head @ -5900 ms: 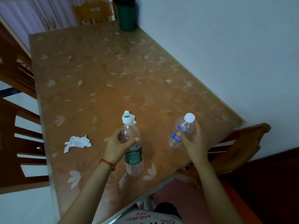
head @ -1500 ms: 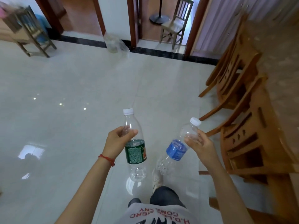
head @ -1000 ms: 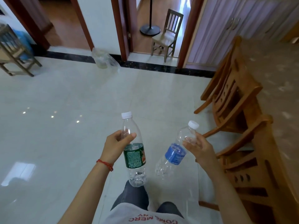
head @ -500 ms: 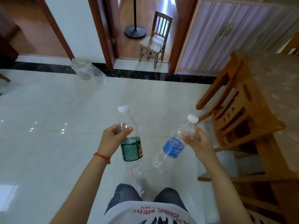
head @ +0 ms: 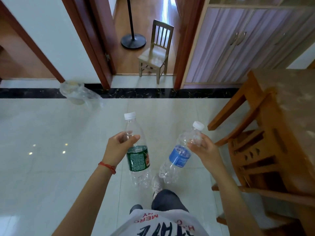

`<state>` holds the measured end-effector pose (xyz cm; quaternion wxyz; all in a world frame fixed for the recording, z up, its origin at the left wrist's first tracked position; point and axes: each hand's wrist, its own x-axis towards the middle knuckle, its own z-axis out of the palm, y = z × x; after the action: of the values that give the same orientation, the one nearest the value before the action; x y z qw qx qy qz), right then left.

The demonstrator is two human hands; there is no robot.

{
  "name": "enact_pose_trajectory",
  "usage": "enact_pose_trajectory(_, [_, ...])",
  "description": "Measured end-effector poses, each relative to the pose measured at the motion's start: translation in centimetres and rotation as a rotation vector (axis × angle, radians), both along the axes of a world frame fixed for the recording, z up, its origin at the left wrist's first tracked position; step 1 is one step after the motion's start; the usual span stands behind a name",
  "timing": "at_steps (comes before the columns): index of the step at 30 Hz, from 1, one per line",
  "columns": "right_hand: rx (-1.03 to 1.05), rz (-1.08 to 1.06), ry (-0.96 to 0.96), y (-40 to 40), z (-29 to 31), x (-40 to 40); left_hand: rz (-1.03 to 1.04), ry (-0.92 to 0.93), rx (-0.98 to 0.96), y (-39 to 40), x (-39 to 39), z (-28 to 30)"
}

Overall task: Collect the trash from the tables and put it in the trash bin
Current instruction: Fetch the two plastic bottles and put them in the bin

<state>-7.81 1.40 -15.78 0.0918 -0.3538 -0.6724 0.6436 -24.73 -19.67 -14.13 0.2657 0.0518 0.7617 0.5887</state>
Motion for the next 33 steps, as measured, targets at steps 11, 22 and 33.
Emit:
enact_pose_trajectory(11, [0.007,-0.065,-0.002,13.0,-0.2,-12.7,-0.067,0.003,-0.028,13.4,-13.3,0.5])
enact_pose_trajectory(22, [-0.011,-0.152,0.008,26.4,-0.3,-27.5,-0.243,-0.007,0.013,29.0,-31.1,0.3])
enact_pose_trajectory(33, [0.120,-0.354,-0.007,36.4,0.5,-36.4,-0.403,0.003,-0.020,43.5,-42.1,1.2])
